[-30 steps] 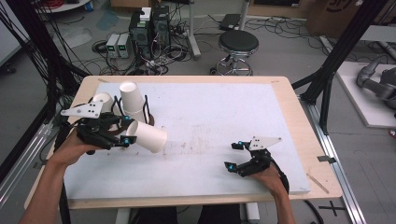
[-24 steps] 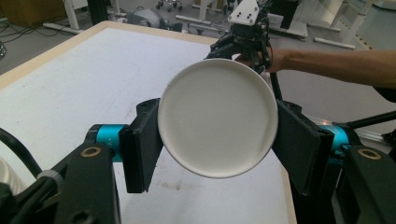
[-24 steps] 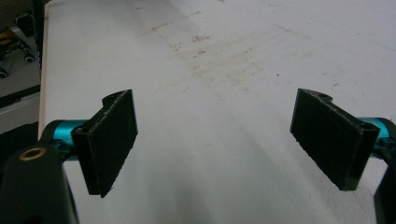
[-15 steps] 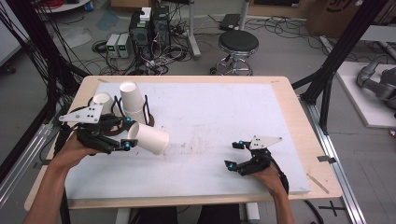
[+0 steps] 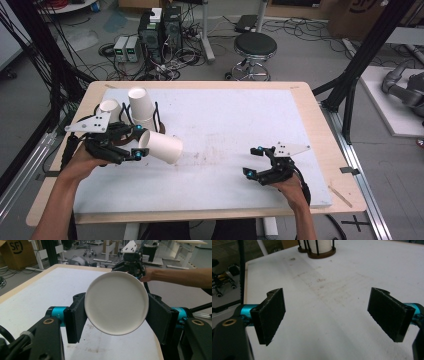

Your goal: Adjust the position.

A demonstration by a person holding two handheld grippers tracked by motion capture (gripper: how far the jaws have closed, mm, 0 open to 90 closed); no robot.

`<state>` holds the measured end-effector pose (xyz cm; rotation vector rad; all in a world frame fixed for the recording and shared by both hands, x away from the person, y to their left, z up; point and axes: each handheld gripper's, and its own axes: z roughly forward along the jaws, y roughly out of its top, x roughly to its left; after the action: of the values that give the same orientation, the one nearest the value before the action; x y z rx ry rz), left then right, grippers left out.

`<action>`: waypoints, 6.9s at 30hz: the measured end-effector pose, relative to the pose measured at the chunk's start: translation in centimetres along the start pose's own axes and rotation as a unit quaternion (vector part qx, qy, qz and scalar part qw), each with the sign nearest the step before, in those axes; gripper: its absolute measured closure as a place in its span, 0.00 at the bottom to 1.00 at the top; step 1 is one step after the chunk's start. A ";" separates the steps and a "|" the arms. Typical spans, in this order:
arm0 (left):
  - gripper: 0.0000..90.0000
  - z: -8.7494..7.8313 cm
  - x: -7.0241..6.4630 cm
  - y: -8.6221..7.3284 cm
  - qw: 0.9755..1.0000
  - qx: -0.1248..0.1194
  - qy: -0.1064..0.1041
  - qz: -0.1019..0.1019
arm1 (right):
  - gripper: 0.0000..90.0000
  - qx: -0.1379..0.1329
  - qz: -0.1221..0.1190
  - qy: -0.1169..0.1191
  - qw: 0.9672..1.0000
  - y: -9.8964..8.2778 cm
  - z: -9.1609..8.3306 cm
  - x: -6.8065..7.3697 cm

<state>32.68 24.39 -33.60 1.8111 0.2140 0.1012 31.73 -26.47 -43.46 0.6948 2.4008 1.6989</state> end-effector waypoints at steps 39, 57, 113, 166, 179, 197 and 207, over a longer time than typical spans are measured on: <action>0.40 5.2 -0.7 0.5 1.000 0.005 0.006 -0.010 | 0.17 -0.074 -0.060 0.105 0.990 10.1 2.9 2.4; 0.40 6.9 -1.2 0.4 1.000 -0.007 -0.013 -0.018 | 0.17 -0.067 -0.078 0.147 0.984 12.9 6.7 3.4; 0.40 6.8 -1.7 1.1 0.999 -0.038 -0.029 -0.016 | 0.17 0.000 -0.081 0.202 0.976 12.5 12.0 5.3; 0.40 5.9 -1.6 1.2 0.997 -0.052 -0.049 -0.015 | 0.31 0.013 -0.078 0.218 0.973 11.4 11.4 4.7; 0.40 5.9 -1.6 1.1 0.997 -0.052 -0.053 -0.014 | 0.33 0.013 -0.084 0.220 0.972 11.4 11.3 4.8; 0.15 6.0 -2.0 1.0 0.999 -0.042 -0.028 -0.011 | 0.33 0.008 -0.084 0.217 0.972 11.5 10.8 4.7; 0.15 5.1 -2.0 1.5 1.000 0.022 -0.015 -0.007 | 0.33 0.028 -0.086 0.207 0.974 11.7 10.0 4.4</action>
<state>31.78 18.76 -33.31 1.8526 0.2086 0.0600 34.78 -12.85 -35.58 0.1352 2.6870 1.8575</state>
